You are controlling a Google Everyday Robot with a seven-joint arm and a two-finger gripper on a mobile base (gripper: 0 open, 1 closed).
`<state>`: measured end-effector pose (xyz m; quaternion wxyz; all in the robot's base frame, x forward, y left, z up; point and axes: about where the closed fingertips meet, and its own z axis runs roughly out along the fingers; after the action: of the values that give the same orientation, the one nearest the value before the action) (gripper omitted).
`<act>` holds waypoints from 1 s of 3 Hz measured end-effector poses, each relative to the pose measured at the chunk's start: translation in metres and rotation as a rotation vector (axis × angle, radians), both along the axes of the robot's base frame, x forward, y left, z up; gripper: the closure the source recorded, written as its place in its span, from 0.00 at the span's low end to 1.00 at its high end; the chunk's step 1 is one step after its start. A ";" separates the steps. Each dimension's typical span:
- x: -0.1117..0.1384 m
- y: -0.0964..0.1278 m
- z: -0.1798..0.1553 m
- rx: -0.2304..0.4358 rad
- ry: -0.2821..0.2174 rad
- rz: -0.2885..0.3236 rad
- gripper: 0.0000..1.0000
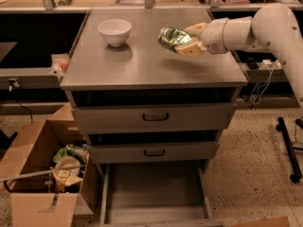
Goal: Pick green can from bottom drawer and place on counter
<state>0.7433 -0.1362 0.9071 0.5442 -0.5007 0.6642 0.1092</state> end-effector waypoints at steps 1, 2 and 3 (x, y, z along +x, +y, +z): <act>0.027 -0.018 -0.016 0.004 0.072 -0.070 1.00; 0.050 -0.030 -0.027 0.008 0.122 -0.124 1.00; 0.069 -0.039 -0.034 0.005 0.159 -0.169 1.00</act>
Offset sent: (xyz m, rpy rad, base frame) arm 0.0798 -0.0535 -0.0341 0.0135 0.1764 -0.2032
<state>0.8119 -0.1750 0.8733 0.4983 -0.4312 0.7449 0.1042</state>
